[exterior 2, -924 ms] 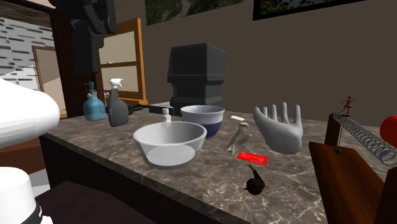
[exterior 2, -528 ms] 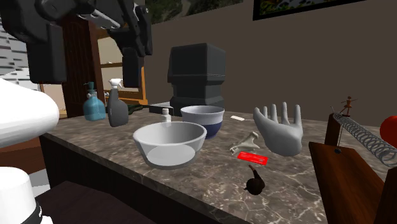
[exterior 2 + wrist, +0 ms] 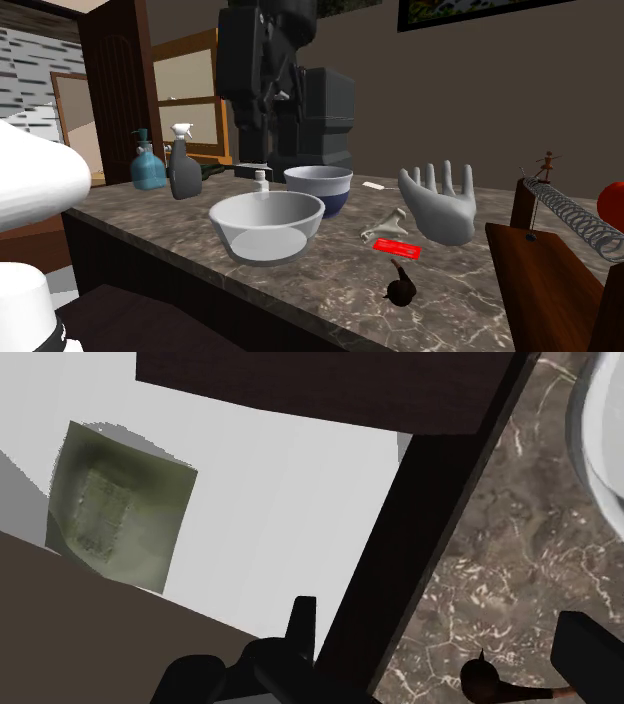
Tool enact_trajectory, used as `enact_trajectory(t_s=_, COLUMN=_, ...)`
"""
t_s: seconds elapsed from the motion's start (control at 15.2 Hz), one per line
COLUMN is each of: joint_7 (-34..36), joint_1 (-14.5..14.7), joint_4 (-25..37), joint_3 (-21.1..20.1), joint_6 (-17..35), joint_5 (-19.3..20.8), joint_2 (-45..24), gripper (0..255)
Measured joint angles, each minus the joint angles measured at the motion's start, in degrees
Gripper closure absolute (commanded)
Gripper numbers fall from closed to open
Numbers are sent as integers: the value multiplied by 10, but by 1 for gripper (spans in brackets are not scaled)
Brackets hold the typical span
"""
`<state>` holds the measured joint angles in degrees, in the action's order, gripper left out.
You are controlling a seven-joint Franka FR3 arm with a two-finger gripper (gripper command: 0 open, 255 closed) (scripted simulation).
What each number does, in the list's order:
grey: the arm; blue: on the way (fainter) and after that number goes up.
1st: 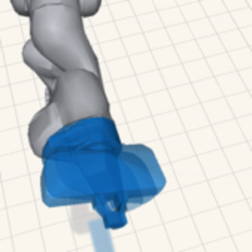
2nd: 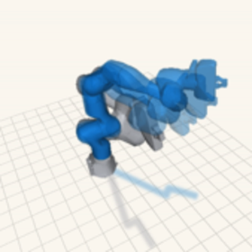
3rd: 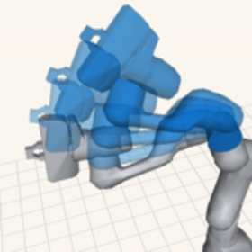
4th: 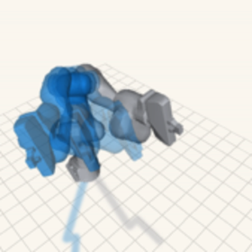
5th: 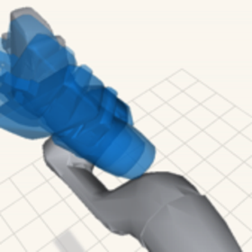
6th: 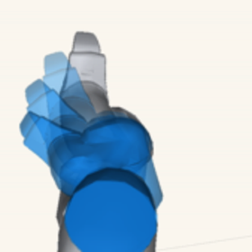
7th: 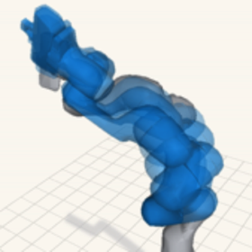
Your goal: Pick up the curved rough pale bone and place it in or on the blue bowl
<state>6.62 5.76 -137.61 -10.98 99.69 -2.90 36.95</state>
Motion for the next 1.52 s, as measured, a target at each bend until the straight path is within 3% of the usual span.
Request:
enact_trajectory(t_s=0.4, joint_7=80, joint_1=18, joint_4=36, joint_3=-69, joint_6=45, joint_5=-28, joint_2=-80, gripper=0)
enact_trajectory(t_s=0.79, joint_7=159, joint_1=26, joint_4=105, joint_3=-130, joint_6=77, joint_5=-25, joint_2=-182, gripper=0)
enact_trajectory(t_s=1.19, joint_7=251, joint_1=36, joint_4=190, joint_3=-188, joint_6=105, joint_5=10, joint_2=-302, gripper=0)
enact_trajectory(t_s=1.52, joint_7=336, joint_1=62, joint_4=282, joint_3=-221, joint_6=113, joint_5=68, joint_2=-419, gripper=0)
